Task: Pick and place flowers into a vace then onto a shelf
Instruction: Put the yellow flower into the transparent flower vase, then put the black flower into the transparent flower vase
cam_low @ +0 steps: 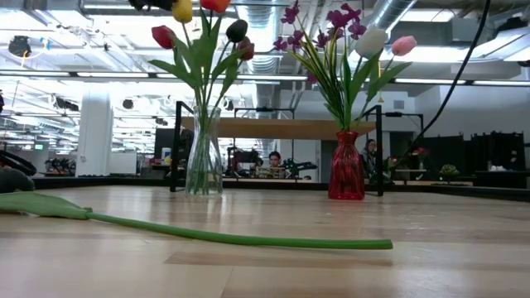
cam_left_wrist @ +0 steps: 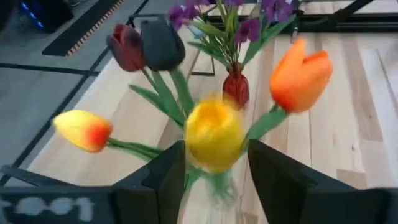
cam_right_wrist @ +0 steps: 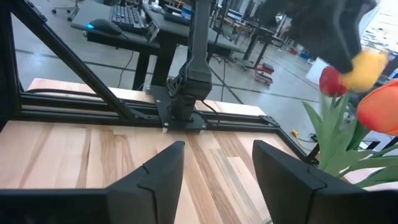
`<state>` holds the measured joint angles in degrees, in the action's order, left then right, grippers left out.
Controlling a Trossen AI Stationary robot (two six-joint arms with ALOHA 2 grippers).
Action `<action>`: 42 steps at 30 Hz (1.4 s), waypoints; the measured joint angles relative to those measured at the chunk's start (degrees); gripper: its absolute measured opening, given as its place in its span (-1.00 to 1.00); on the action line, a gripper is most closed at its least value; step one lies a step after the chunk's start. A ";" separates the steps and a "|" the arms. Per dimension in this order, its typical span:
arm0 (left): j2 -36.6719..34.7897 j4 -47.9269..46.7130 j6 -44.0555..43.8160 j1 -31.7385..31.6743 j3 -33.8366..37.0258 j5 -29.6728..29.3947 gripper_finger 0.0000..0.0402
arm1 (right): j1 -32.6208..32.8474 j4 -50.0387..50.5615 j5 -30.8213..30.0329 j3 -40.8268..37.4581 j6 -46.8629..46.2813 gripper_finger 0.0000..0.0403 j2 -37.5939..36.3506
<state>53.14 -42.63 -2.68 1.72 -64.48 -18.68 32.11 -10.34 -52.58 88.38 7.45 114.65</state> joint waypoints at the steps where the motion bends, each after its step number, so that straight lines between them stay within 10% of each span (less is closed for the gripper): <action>1: 0.40 -0.95 -0.24 0.00 -1.09 -0.09 -0.16 | 0.01 0.00 0.00 0.02 0.00 -0.07 -0.02; 18: 1.59 -24.92 -10.83 0.21 -13.30 0.46 -0.09 | -0.01 1.11 1.65 0.03 -0.67 -0.01 -0.02; 42: 2.56 -23.63 -14.64 4.39 -13.70 1.69 -0.09 | -10.13 13.29 36.57 3.22 -26.72 -0.07 11.27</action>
<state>55.70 -66.25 -17.32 6.11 -78.17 -16.99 21.98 2.96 -16.01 91.60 -19.27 125.92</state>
